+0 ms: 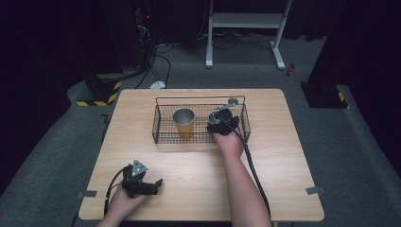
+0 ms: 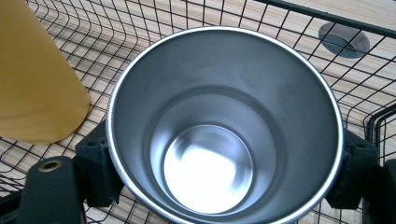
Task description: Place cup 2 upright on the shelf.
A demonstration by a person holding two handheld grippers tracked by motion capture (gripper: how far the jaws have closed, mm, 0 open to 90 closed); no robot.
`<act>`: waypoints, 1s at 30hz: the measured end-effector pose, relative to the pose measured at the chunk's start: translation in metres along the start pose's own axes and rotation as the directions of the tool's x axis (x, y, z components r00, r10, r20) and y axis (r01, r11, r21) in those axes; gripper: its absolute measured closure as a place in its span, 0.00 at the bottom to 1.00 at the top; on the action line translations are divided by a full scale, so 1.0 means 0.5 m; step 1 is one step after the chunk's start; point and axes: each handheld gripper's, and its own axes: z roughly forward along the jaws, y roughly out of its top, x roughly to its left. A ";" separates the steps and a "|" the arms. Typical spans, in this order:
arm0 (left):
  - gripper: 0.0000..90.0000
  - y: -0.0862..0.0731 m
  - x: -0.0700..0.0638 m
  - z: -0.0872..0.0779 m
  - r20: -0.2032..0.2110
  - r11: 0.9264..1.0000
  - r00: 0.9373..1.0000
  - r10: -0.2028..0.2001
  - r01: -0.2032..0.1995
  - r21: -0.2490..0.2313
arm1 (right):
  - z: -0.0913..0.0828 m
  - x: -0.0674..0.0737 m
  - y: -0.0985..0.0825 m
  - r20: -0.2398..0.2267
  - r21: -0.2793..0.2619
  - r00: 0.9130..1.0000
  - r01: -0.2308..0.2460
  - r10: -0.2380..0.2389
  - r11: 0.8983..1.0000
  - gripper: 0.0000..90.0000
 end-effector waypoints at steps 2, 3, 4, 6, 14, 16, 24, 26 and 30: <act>0.01 0.000 0.000 0.000 0.000 1.000 1.000 0.003 -0.003 0.000 | 0.000 -0.001 0.000 0.001 0.001 1.000 0.013 -0.013 1.000 0.20; 0.01 0.000 0.000 0.000 0.000 1.000 1.000 0.003 -0.003 0.000 | 0.000 -0.001 0.000 0.002 0.003 1.000 0.013 -0.013 1.000 0.19; 0.01 0.000 0.000 0.000 0.000 1.000 1.000 0.001 -0.001 -0.001 | -0.001 0.000 0.000 0.005 0.007 1.000 0.015 -0.015 1.000 0.18; 0.01 0.000 0.000 0.000 0.000 1.000 1.000 0.001 -0.001 0.000 | -0.001 -0.002 0.000 0.010 0.010 1.000 0.020 -0.020 1.000 0.16; 0.01 0.000 0.000 0.000 0.000 1.000 1.000 0.000 0.000 0.000 | -0.006 -0.002 -0.002 -0.001 -0.002 1.000 0.006 -0.006 1.000 0.10; 0.01 0.000 0.000 0.000 -0.001 1.000 1.000 0.003 -0.003 0.000 | -0.008 -0.001 -0.001 -0.001 -0.010 1.000 0.004 -0.004 1.000 0.10; 0.01 0.000 0.000 0.000 0.000 1.000 1.000 0.003 -0.003 0.001 | -0.021 -0.004 -0.001 0.001 -0.048 1.000 -0.016 0.016 0.999 0.10; 0.01 0.000 0.001 0.000 -0.001 1.000 1.000 0.006 -0.006 0.002 | -0.025 -0.005 0.000 0.004 -0.060 1.000 -0.007 0.007 0.998 0.10; 0.01 0.000 0.001 0.000 -0.001 1.000 1.000 0.007 -0.007 0.002 | -0.036 -0.006 0.003 0.002 -0.086 1.000 -0.010 0.011 0.996 0.10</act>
